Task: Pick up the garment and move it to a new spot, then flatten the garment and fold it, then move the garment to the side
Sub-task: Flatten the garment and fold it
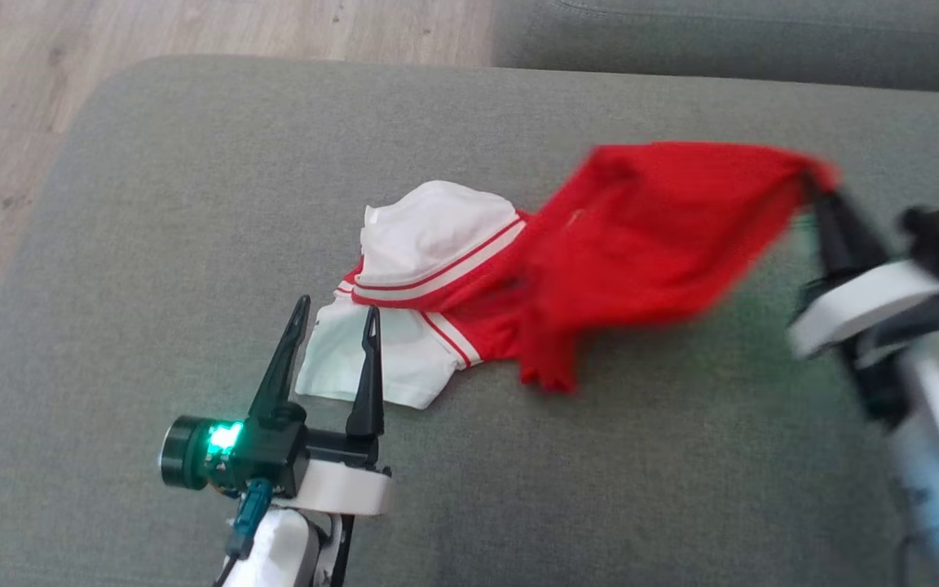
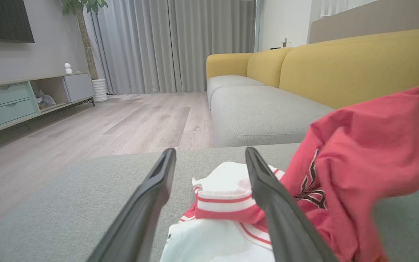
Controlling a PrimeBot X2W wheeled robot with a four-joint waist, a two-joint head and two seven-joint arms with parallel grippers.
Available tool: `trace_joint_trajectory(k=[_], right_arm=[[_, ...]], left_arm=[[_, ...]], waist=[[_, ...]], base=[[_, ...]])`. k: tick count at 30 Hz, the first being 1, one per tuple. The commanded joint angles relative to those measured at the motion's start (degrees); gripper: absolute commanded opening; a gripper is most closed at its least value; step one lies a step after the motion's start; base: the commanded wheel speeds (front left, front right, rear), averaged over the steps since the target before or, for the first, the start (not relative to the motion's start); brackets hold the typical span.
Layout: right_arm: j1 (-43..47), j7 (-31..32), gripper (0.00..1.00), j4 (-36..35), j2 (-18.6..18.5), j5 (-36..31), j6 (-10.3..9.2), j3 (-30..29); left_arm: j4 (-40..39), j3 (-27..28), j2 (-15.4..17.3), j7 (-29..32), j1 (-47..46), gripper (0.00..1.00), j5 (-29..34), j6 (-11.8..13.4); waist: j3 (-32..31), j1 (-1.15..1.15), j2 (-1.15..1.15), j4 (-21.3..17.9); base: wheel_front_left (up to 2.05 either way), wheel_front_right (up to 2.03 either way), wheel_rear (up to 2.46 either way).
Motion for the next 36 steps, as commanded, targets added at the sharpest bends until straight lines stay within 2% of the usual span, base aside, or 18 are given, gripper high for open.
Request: trace_joint_trajectory(k=[1,7,12,23,29,30,31,36], right_arm=[[-3.33,1.37,0.00,-2.96,-2.08,-0.67,-0.04,-0.58],[-8.24,7.27,0.00,-4.07,-9.34,-2.11,-0.04,-3.05],[-14.36,10.66,0.00,-0.23,-16.05,-5.18,-0.04,-2.81],[-27.94,11.45,0.00,10.04,-19.89,-10.82,-0.04,-0.95],[-34.84,10.71,0.00,15.52,-20.30,-13.20,-0.04,1.32],[-35.95,10.40,0.79,16.60,-20.48,-13.76,-0.04,2.10],[-36.96,10.32,1.00,17.97,-20.81,-14.49,-0.04,2.55],[-39.36,7.36,1.00,22.83,-20.17,-15.95,-0.04,3.88]], left_arm=[[-2.13,1.86,-0.05,-0.36,-0.68,1.00,0.44,0.13],[-2.32,0.95,-0.13,-0.36,-1.76,1.00,0.07,-0.22],[-2.56,-1.40,-0.15,-0.36,-3.54,1.00,-1.46,0.19],[-3.24,-4.99,-0.16,-0.36,-5.53,1.00,-3.61,1.64],[-3.59,-6.14,-0.17,-0.36,-6.09,1.00,-4.61,2.11],[-3.66,-6.35,-0.17,-0.36,-6.25,1.00,-4.81,2.23],[-3.79,-6.52,-0.17,-0.36,-6.38,1.00,-5.10,2.45],[-4.29,-6.66,-0.17,-0.36,-6.46,1.00,-6.24,3.64]], waist=[[0.37,0.00,0.00,-0.21],[2.67,0.00,0.00,0.65],[5.36,0.00,0.00,3.21],[8.48,0.00,0.00,10.35],[9.62,0.00,0.00,12.86],[9.89,0.00,0.00,13.19],[10.06,0.00,0.00,13.45],[9.94,0.00,0.00,13.13]], base=[[0.00,0.00,0.00],[0.00,0.00,0.00],[0.00,0.00,0.00],[0.00,0.00,0.00],[0.00,0.00,0.00],[0.00,0.00,0.00],[0.00,0.00,0.00],[0.00,0.00,0.00]])
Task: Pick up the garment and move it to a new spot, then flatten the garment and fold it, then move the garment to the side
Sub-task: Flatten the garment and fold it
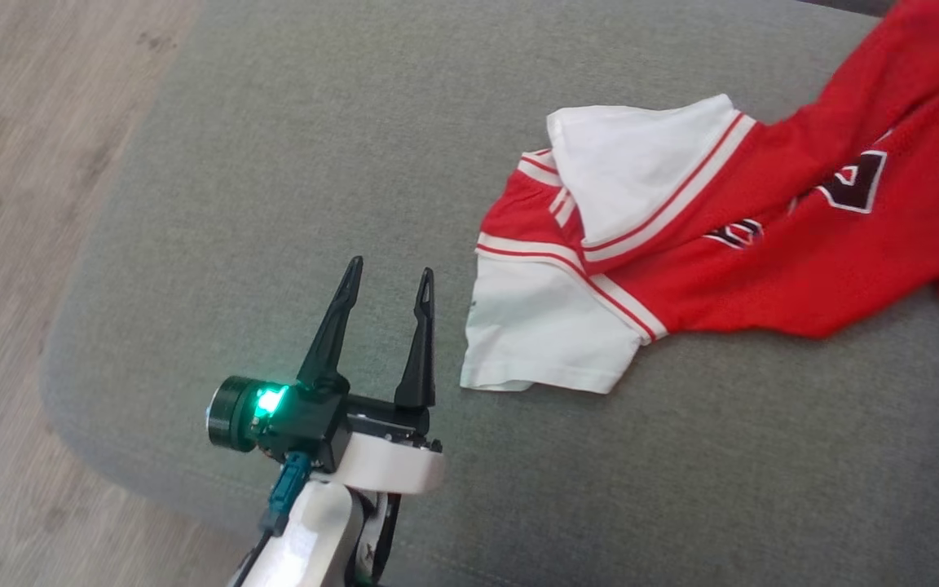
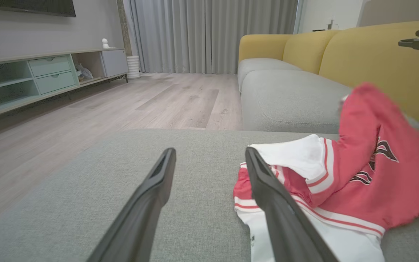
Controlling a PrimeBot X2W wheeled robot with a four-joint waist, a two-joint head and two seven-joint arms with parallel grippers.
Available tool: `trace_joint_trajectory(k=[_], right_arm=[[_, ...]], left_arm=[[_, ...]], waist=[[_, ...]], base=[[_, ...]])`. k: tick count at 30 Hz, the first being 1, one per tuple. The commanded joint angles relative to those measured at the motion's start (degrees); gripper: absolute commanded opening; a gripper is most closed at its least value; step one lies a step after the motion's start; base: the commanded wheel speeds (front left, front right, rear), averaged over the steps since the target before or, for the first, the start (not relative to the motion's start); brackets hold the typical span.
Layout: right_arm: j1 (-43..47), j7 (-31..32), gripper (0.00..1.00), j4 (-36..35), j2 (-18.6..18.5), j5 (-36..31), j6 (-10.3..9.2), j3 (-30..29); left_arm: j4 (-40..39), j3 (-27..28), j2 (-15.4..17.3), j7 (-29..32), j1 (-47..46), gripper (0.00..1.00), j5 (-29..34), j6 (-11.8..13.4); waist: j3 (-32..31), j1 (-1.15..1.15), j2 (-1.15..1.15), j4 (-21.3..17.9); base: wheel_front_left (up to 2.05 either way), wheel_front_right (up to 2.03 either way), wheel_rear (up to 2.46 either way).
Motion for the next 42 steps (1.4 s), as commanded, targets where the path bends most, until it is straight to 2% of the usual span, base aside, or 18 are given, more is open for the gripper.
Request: trace_joint_trajectory(k=[1,7,12,21,27,30,35,40,42], right_arm=[[-1.31,-0.95,1.00,-1.24,-0.24,-0.10,-0.04,0.40],[0.98,-7.98,1.00,0.18,2.66,2.94,-0.04,0.74],[6.21,-12.73,1.00,-2.81,6.96,5.93,-0.04,-0.51],[26.04,-14.44,1.00,-19.45,16.63,7.79,-0.04,-8.61],[43.71,-14.48,1.00,-31.61,26.33,5.81,-0.04,-15.74],[50.75,-14.49,1.00,-35.70,29.39,4.67,-0.04,-17.51],[56.53,-14.49,1.00,-39.65,30.69,3.40,-0.04,-17.59],[56.55,-14.49,1.00,-41.60,30.80,4.55,-0.04,-17.20],[56.10,-14.49,1.00,-42.12,30.81,5.05,-0.04,-16.82]], left_arm=[[-1.98,1.66,0.13,-0.36,-1.40,1.00,-0.22,0.59],[-1.52,3.52,0.13,-0.36,-1.17,1.00,0.92,0.32],[-1.17,6.09,0.13,-0.36,-0.70,1.00,2.38,-0.72],[-1.06,11.70,0.17,-0.36,1.02,1.00,2.88,-2.45],[-0.43,13.62,0.16,-0.36,3.10,1.00,3.70,-3.68],[-0.03,14.44,0.16,-0.36,4.33,1.00,3.72,-4.04],[0.60,15.16,0.14,-0.36,5.08,1.00,3.51,-4.87],[2.01,15.05,0.21,-0.36,3.73,1.00,4.23,-5.79],[5.03,14.58,0.75,0.12,2.59,1.00,4.48,-6.72]], waist=[[-0.30,-0.01,0.00,-0.67],[-2.44,-0.01,0.00,-5.68],[-5.07,-0.01,0.00,-11.21],[-9.47,-0.01,0.00,-19.79],[-11.47,-0.01,0.00,-23.24],[-12.23,-0.01,0.00,-24.68],[-12.11,-0.01,0.00,-26.22],[-10.87,-0.01,0.00,-27.09],[-10.07,-0.01,0.00,-27.60]], base=[[0.00,0.00,0.00],[0.00,0.00,0.00],[0.00,0.00,0.00],[0.00,0.00,0.00],[0.00,0.00,0.00],[0.00,0.00,0.00],[0.00,0.00,0.00],[0.00,0.00,0.00],[0.00,0.00,0.00]])
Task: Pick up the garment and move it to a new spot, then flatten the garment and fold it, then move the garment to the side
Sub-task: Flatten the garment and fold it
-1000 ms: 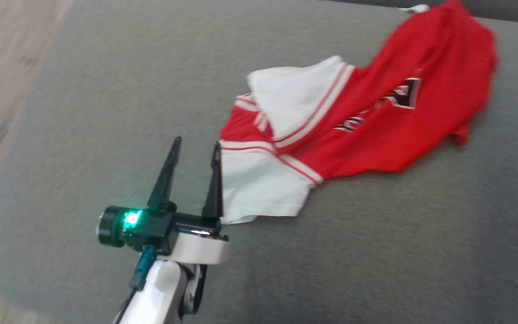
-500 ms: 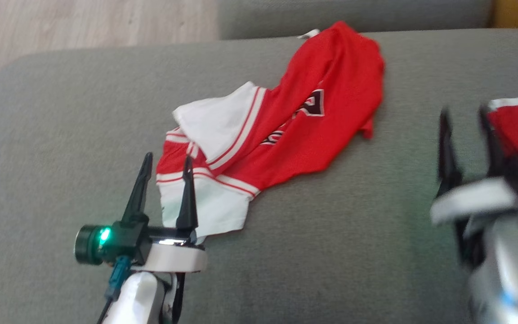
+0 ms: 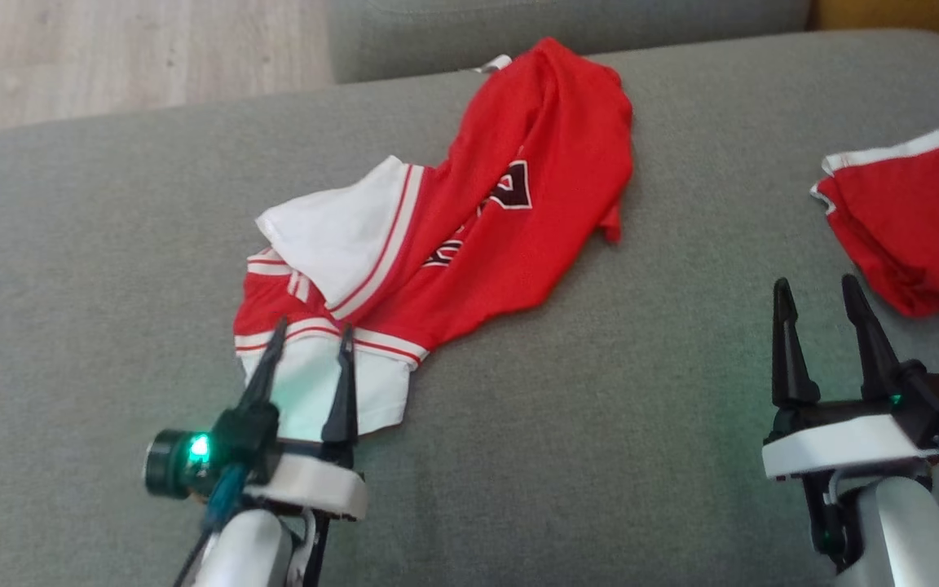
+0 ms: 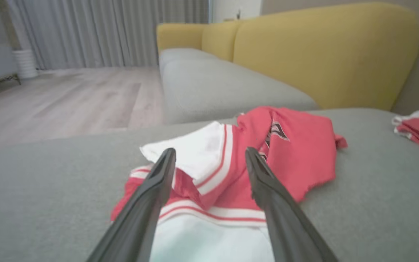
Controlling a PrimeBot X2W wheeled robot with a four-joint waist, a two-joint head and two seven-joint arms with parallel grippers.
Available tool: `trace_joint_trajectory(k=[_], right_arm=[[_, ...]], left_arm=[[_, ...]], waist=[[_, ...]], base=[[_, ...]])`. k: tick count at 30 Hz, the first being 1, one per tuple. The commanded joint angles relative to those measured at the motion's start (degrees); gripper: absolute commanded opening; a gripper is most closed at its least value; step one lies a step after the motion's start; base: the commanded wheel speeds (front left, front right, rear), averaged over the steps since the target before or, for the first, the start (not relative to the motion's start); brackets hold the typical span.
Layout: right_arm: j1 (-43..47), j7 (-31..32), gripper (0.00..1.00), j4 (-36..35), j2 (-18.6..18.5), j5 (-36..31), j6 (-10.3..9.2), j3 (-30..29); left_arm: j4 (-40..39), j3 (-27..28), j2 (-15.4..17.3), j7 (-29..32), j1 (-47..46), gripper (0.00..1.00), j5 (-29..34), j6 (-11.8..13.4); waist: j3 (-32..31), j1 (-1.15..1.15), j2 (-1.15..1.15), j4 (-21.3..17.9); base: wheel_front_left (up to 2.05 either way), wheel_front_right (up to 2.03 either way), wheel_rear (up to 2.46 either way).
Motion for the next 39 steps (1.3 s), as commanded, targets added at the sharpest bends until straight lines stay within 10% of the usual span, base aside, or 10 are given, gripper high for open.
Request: trace_joint_trajectory(k=[1,21,23,39], right_arm=[[-2.09,-0.43,1.00,-2.14,-0.16,0.34,-0.04,1.51],[-3.61,-0.43,1.00,-3.50,-0.14,2.48,-0.04,2.73],[-3.76,-0.43,1.00,-3.51,-0.14,2.58,-0.04,2.89],[-6.47,-0.43,1.00,-3.05,-0.14,4.88,-0.04,6.79]], left_arm=[[-0.01,1.47,0.87,1.01,-3.46,1.00,0.48,-0.67],[16.79,2.58,3.69,12.08,-18.28,1.00,-2.48,-3.63],[16.80,2.43,3.81,11.64,-18.79,0.00,-2.49,-3.73],[13.31,3.14,15.89,14.39,-38.82,0.00,2.20,-6.00]], waist=[[1.03,0.00,0.00,-0.65],[8.02,0.00,0.00,-4.59],[8.33,0.00,0.00,-4.77],[11.95,0.00,0.00,-8.65]], base=[[0.00,0.00,0.00],[0.00,0.00,0.00],[0.00,0.00,0.00],[0.00,0.00,0.00]])
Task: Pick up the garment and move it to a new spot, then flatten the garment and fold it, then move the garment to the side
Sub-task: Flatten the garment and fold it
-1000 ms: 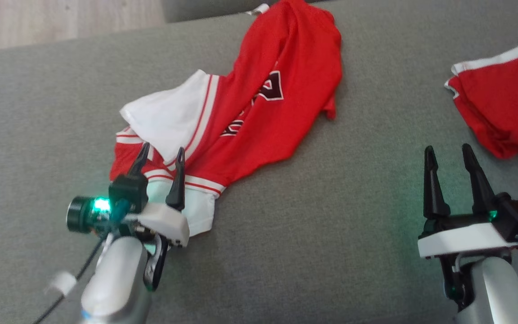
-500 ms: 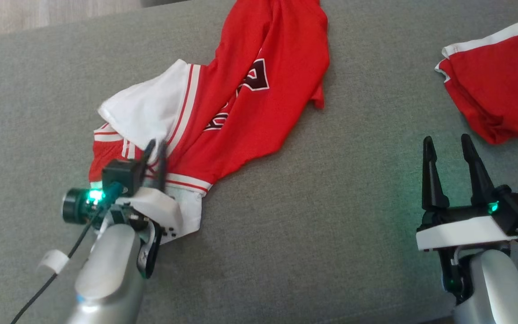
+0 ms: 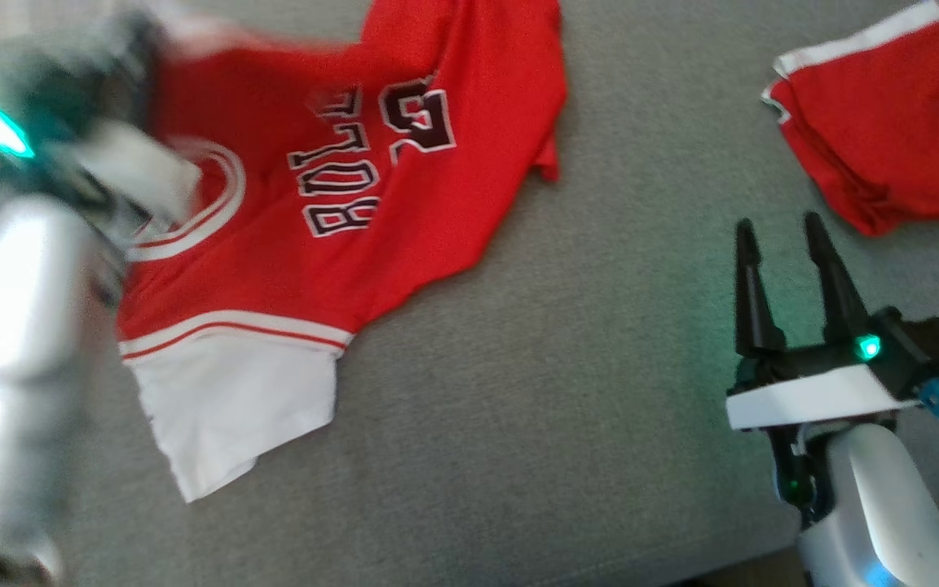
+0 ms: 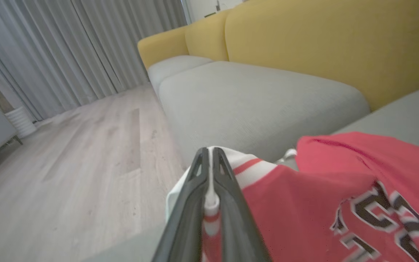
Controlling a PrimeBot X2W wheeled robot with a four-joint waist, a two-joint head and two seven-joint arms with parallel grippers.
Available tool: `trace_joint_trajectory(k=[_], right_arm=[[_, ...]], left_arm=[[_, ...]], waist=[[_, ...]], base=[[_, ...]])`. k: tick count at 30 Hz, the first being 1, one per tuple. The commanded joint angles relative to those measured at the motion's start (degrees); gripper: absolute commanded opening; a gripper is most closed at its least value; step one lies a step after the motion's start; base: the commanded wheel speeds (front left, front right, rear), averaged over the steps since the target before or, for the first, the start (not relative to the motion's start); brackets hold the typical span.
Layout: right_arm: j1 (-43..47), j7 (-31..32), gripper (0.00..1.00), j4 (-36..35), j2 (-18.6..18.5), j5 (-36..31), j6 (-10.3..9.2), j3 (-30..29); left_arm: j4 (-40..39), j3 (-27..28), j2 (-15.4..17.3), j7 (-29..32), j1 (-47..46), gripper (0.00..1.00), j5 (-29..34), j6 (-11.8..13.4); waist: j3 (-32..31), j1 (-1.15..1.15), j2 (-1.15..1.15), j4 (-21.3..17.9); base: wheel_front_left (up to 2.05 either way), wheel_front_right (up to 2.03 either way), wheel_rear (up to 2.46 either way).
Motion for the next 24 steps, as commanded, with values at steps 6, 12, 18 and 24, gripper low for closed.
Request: trace_joint_trajectory(k=[6,12,18,24], right_arm=[[-3.25,-0.37,1.00,-1.39,-0.17,2.72,-0.04,4.93],[-3.99,-0.37,1.00,-1.36,-0.17,4.71,-0.04,6.35],[-3.80,-0.37,1.00,-1.22,-0.17,5.13,-0.04,7.04],[-4.19,-0.37,1.00,-1.45,-0.17,4.06,-0.04,6.09]], left_arm=[[6.01,5.06,10.63,0.62,-17.86,0.00,2.20,0.14],[14.65,5.43,15.41,-1.22,-27.60,0.00,5.19,3.24],[22.36,4.98,16.12,-2.19,-31.18,1.00,5.72,4.39],[25.80,3.81,12.94,-7.88,-30.58,1.00,4.99,4.00]], waist=[[3.95,-0.01,0.00,-5.28],[5.66,-0.01,0.00,-8.34],[6.17,-0.01,0.00,-9.07],[5.53,-0.01,0.00,-6.67]], base=[[0.00,0.00,0.00],[0.00,0.00,0.00],[0.00,0.00,0.00],[0.00,0.00,0.00]])
